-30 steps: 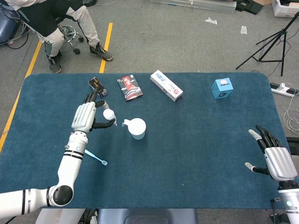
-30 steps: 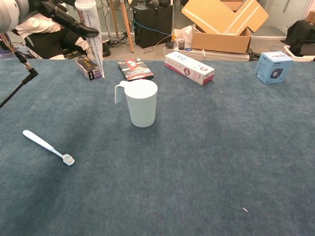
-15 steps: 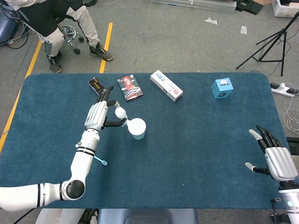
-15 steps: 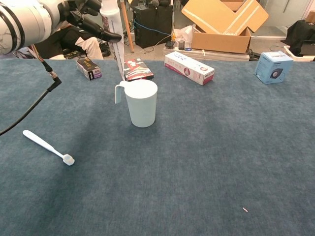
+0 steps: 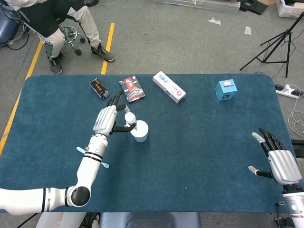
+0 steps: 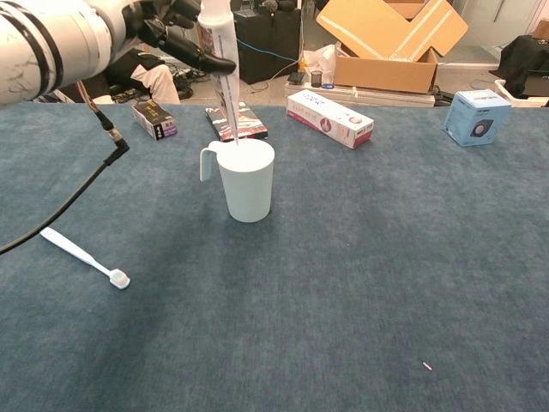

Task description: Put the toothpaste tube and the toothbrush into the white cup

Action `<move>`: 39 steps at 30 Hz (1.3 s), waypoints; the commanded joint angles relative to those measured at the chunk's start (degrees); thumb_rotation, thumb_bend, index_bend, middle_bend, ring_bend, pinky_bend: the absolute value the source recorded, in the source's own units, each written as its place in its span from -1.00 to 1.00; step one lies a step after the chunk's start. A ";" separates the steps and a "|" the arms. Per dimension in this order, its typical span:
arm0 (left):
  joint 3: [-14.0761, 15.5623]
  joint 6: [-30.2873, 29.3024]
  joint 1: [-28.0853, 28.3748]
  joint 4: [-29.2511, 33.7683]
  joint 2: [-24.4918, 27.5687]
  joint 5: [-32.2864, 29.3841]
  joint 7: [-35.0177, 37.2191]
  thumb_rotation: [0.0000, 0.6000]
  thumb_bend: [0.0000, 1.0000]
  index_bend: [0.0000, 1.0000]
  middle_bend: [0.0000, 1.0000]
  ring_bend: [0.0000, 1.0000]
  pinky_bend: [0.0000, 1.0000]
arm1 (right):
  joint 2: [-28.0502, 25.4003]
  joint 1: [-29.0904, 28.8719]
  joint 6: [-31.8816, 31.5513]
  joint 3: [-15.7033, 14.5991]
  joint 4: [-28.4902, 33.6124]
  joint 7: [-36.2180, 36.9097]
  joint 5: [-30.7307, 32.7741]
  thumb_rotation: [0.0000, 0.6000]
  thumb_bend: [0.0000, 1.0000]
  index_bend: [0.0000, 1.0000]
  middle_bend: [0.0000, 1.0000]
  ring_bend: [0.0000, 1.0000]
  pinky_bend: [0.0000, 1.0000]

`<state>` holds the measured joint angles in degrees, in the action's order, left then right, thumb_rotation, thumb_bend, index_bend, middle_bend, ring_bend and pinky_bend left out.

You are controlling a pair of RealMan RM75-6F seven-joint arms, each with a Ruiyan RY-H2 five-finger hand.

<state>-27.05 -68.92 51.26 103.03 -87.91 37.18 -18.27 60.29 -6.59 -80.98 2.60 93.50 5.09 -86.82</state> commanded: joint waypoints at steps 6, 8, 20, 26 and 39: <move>0.59 0.92 1.27 -2.52 -2.10 -0.67 -0.01 1.00 -0.21 0.12 -1.00 -1.00 -1.00 | -0.24 0.05 -0.15 0.09 -0.10 0.66 0.06 1.00 -0.92 -0.73 -1.00 -1.00 -0.64; 0.68 1.17 1.52 -3.10 -2.54 -0.82 0.02 1.00 -0.21 0.12 -1.00 -1.00 -1.00 | -0.33 0.07 -0.19 0.11 -0.09 0.90 0.08 1.00 -0.92 -0.73 -1.00 -1.00 -0.64; 1.24 1.83 1.97 -4.64 -3.64 -1.36 -0.04 1.00 -0.21 0.12 -1.00 -1.00 -1.00 | -0.54 0.09 -0.12 0.11 0.00 1.21 0.17 1.00 -0.92 -0.73 -1.00 -1.00 -0.64; 1.48 2.45 2.01 -5.98 -4.10 -1.94 0.14 1.00 -0.21 0.12 -1.00 -1.00 -1.00 | -0.57 0.09 -0.12 0.13 0.06 1.22 0.22 1.00 -0.92 -0.73 -1.00 -1.00 -0.64; 2.08 5.38 2.42 -11.49 -6.50 -3.78 1.34 1.00 -0.21 0.12 -1.00 -1.00 -1.00 | -0.64 0.05 0.03 0.13 0.07 1.30 0.30 1.00 -0.92 -0.73 -1.00 -1.00 -0.64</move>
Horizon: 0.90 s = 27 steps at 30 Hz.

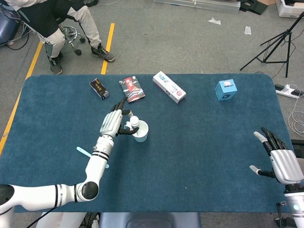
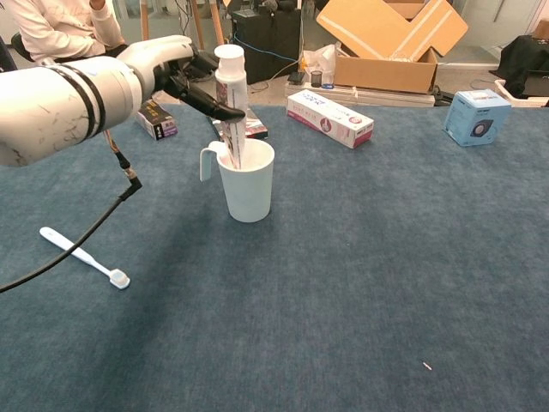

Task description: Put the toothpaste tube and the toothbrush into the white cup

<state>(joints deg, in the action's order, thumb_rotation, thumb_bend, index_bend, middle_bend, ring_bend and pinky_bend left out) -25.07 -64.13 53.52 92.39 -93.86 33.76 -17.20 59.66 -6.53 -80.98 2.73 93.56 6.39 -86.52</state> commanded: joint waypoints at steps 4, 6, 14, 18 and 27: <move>0.19 1.26 0.38 -2.17 -1.32 -0.48 0.50 1.00 -0.21 0.12 -1.00 -1.00 -1.00 | -0.08 -0.02 -0.01 0.03 0.03 0.17 -0.01 1.00 -0.92 -0.73 -1.00 -1.00 -0.64; 0.34 1.51 0.49 -2.74 -1.72 -0.48 0.46 1.00 -0.21 0.12 -1.00 -1.00 -1.00 | -0.12 0.00 0.00 0.01 0.01 0.27 0.00 1.00 -0.92 -0.73 -1.00 -1.00 -0.64; 1.04 2.51 0.61 -4.40 -3.10 -0.43 0.45 1.00 -0.21 0.12 -1.00 -1.00 -1.00 | -0.14 0.00 0.00 -0.02 0.04 0.32 -0.08 1.00 -0.92 -0.73 -1.00 -1.00 -0.64; 1.14 2.75 0.65 -4.83 -3.49 -0.35 0.35 1.00 -0.21 0.12 -1.00 -1.00 -1.00 | -0.15 -0.04 0.04 -0.02 0.05 0.31 -0.09 1.00 -0.92 -0.73 -1.00 -1.00 -0.64; 1.35 3.29 0.62 -5.87 -4.11 -0.68 -0.05 1.00 -0.21 0.11 -1.00 -1.00 -1.00 | -0.16 -0.07 0.14 -0.09 0.14 0.25 -0.14 1.00 -0.92 -0.73 -1.00 -1.00 -0.64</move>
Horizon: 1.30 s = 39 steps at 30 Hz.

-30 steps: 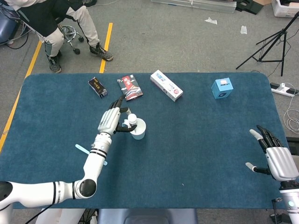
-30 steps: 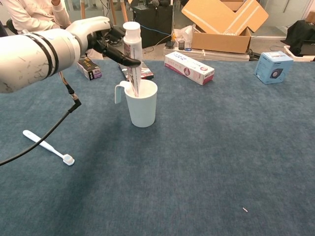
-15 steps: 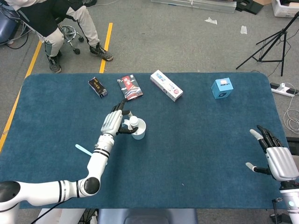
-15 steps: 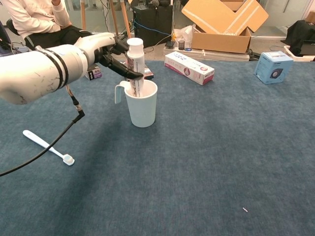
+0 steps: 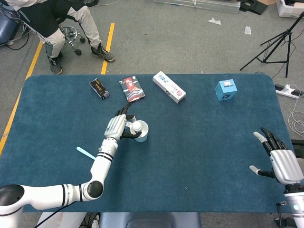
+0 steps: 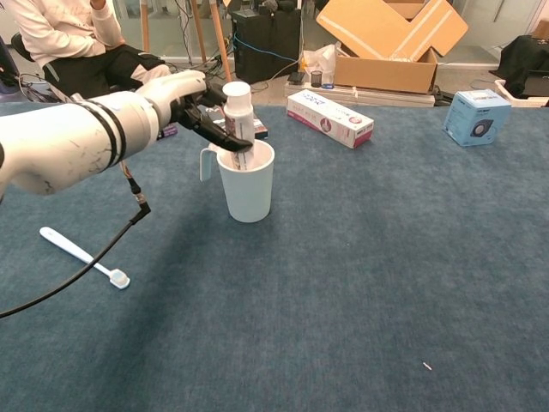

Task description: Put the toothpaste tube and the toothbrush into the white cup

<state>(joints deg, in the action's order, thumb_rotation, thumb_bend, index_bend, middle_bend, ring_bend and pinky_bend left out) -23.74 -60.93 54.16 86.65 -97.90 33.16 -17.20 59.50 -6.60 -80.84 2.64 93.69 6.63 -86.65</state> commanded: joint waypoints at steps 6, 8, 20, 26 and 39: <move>0.24 0.55 -0.21 -0.73 -0.35 -0.20 -0.09 1.00 -0.21 0.09 -1.00 -1.00 -1.00 | -0.05 0.00 0.00 0.00 0.02 0.09 0.01 1.00 -0.92 -0.73 -1.00 -1.00 -0.64; 0.31 0.72 -0.22 -0.90 -0.51 -0.22 -0.11 1.00 -0.21 0.09 -1.00 -1.00 -1.00 | -0.06 0.00 0.00 0.01 0.03 0.11 0.02 1.00 -0.92 -0.73 -1.00 -1.00 -0.64; 0.50 1.47 -0.17 -2.17 -1.43 -0.65 -0.49 1.00 -0.21 0.07 -1.00 -1.00 -1.00 | -0.19 -0.03 0.08 -0.04 0.02 0.31 -0.02 1.00 -0.92 -0.73 -1.00 -1.00 -0.64; 0.60 1.91 -0.13 -2.78 -1.70 -1.13 -0.88 1.00 -0.21 0.06 -1.00 -1.00 -1.00 | -0.22 -0.07 0.19 -0.09 0.05 0.26 -0.06 1.00 -0.92 -0.73 -1.00 -1.00 -0.64; 0.40 2.13 -0.30 -2.86 -1.80 -0.86 -0.84 1.00 -0.21 0.03 -1.00 -1.00 -1.00 | -0.25 -0.08 0.18 -0.08 0.06 0.37 -0.06 1.00 -0.92 -0.73 -1.00 -1.00 -0.64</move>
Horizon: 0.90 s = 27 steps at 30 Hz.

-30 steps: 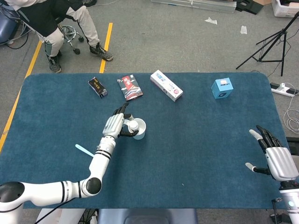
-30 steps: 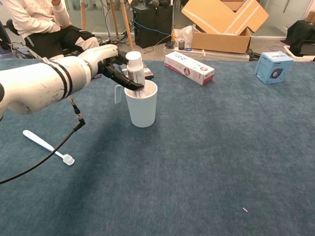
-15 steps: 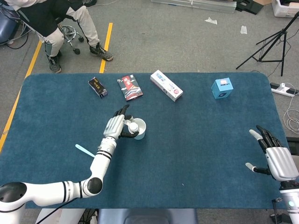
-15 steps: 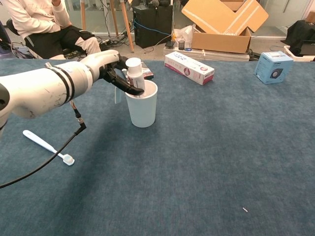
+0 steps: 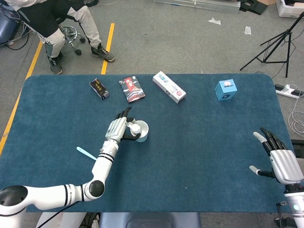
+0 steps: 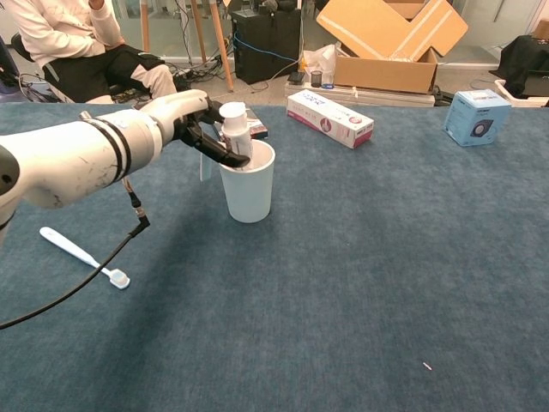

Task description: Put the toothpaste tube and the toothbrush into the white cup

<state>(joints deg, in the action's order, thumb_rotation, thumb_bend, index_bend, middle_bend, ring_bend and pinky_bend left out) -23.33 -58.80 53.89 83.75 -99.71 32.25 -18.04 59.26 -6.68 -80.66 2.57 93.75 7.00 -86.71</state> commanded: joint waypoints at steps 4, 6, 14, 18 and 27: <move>0.06 0.00 -0.15 0.10 0.07 0.18 -0.02 1.00 -0.21 0.01 -1.00 -1.00 -1.00 | 0.00 0.01 -0.03 0.00 0.02 0.01 0.00 1.00 -0.92 -0.73 -1.00 -1.00 -0.64; 0.11 0.12 -0.20 0.08 0.10 0.18 -0.01 1.00 -0.21 -0.02 -1.00 -1.00 -1.00 | 0.00 0.00 -0.01 0.00 0.02 -0.02 0.02 1.00 -0.92 -0.73 -1.00 -1.00 -0.64; 0.33 0.47 -0.49 0.01 0.25 0.29 0.11 1.00 -0.21 -0.13 -1.00 -1.00 -1.00 | 0.04 0.00 -0.01 0.00 0.00 -0.08 0.04 1.00 -0.92 -0.73 -1.00 -1.00 -0.64; 0.34 0.53 -0.55 0.18 0.34 0.40 0.12 1.00 -0.21 -0.18 -1.00 -1.00 -1.00 | 0.04 -0.03 0.04 0.00 0.00 -0.13 0.04 1.00 -0.92 -0.73 -1.00 -1.00 -0.64; 0.27 0.24 -0.80 1.08 0.67 0.84 0.27 1.00 -0.21 -0.21 -1.00 -1.00 -1.00 | 0.06 -0.06 0.10 0.00 0.02 -0.20 0.09 1.00 -0.92 -0.73 -1.00 -1.00 -0.64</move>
<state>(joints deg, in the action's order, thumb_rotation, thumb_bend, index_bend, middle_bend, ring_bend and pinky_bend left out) -23.04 -58.53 53.12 84.79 -99.07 33.07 -17.81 59.33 -6.74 -80.55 2.57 93.76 6.79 -86.62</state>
